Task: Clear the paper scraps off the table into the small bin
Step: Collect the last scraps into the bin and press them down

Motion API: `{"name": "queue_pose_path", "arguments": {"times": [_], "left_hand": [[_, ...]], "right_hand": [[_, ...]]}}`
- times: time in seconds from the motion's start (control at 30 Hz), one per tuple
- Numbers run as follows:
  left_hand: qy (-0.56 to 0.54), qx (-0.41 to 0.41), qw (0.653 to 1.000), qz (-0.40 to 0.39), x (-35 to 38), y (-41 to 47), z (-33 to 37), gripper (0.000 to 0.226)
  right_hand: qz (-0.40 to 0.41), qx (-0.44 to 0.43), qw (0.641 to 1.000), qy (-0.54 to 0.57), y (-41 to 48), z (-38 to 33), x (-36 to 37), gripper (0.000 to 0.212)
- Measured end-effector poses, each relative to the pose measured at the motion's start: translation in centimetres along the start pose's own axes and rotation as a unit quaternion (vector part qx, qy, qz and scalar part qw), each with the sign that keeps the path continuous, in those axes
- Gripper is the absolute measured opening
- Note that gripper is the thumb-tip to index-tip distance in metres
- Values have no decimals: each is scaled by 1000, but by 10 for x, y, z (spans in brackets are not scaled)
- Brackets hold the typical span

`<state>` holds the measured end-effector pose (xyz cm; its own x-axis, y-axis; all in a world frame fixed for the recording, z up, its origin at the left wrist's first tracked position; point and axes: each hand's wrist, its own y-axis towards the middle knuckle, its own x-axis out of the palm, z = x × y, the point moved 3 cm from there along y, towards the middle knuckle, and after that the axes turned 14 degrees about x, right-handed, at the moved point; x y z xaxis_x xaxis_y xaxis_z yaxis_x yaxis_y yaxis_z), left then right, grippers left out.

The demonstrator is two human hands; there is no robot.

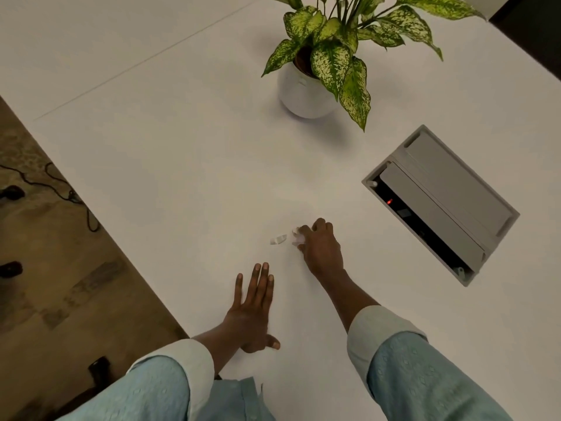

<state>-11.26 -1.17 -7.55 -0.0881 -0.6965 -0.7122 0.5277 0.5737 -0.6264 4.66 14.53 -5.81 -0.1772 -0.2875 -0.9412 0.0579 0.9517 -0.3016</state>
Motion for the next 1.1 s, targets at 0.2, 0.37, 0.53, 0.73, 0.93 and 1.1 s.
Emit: {"name": "queue_pose_path", "arguments": {"times": [0.2, 0.37, 0.53, 0.73, 0.93, 1.1], "left_hand": [[-8, 0, 1000, -16, -1, 0, 0, 145], [-14, -4, 1000, -28, -3, 1, 1, 145], [-16, -19, 999, -44, -5, 0, 2, 146], [-23, -37, 997, -66, -9, -1, 4, 147], [-26, -36, 995, -86, -11, -1, 6, 150], [-24, -47, 994, -96, -13, -2, 10, 150]], "right_hand": [[0, 15, 997, 74, -13, 11, 7, 14], [19, 73, 981, 177, -33, 31, -3, 14], [53, 174, 920, 347, -77, 57, -26, 14], [119, 266, 860, 418, -172, 114, -58, 18], [189, 396, 808, 393, -275, 189, -67, 18], [227, 453, 793, 338, -312, 226, -63, 21]]}}
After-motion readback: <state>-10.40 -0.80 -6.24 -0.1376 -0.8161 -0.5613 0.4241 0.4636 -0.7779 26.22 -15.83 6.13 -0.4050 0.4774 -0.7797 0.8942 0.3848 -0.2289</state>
